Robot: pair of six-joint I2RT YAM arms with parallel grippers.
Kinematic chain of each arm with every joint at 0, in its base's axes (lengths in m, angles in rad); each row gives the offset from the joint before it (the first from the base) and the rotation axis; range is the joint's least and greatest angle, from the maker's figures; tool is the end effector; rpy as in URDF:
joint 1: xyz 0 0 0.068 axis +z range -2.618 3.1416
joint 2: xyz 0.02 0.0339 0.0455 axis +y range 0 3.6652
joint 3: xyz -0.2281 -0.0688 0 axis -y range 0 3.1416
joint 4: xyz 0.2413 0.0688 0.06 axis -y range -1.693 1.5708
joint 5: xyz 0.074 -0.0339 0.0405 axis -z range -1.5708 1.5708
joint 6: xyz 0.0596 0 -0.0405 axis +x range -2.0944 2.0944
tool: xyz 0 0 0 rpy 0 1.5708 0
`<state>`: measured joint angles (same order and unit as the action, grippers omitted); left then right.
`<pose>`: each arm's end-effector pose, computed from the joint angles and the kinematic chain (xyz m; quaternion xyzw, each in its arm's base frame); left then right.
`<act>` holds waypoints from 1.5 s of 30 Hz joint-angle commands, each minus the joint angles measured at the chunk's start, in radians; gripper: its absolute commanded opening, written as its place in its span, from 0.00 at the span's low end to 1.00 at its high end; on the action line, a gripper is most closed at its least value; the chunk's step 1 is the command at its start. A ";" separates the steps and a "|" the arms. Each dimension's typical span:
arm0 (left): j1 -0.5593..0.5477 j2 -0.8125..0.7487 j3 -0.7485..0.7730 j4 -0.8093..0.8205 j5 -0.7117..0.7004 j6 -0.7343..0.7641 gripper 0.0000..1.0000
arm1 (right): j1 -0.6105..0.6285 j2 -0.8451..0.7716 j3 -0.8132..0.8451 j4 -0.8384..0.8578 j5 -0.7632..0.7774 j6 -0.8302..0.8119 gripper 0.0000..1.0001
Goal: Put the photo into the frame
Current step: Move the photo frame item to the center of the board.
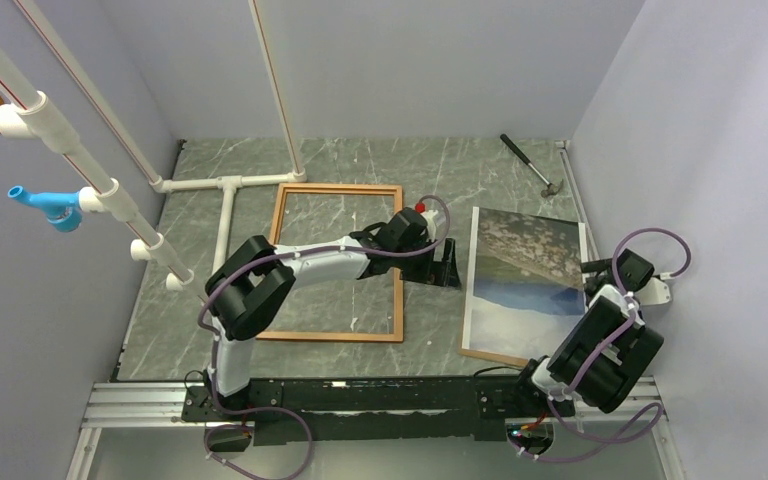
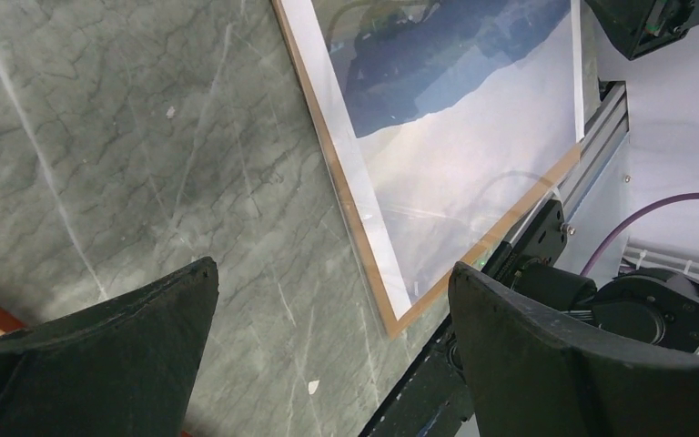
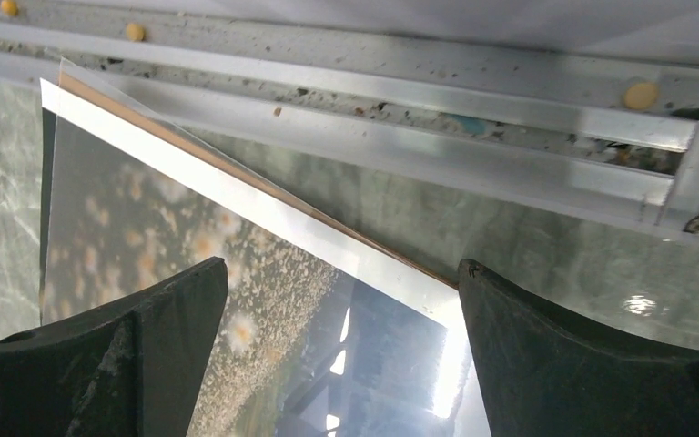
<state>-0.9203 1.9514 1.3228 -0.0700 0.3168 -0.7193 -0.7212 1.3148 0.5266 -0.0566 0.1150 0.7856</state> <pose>0.2488 -0.3576 0.1479 0.1561 0.8839 -0.4025 0.1801 0.1933 -0.1790 0.1058 0.6534 0.6668 -0.0423 0.3560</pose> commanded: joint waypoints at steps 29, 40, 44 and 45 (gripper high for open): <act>0.043 -0.181 -0.114 -0.048 -0.093 -0.033 0.99 | 0.273 -0.083 0.049 -0.289 -0.117 -0.105 1.00; 0.028 -0.126 -0.091 -0.053 -0.065 -0.042 0.99 | 0.272 -0.173 0.091 -0.440 -0.081 -0.191 1.00; 0.030 -0.092 -0.088 -0.031 -0.029 -0.074 0.99 | 0.274 -0.156 0.087 -0.458 -0.109 -0.161 1.00; 0.031 -0.081 -0.088 -0.021 -0.012 -0.082 1.00 | 0.275 -0.148 0.081 -0.454 -0.129 -0.154 1.00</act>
<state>-0.8871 1.8313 1.2030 -0.1295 0.2546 -0.7609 -0.4515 1.1584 0.5865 -0.4702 0.0166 0.6132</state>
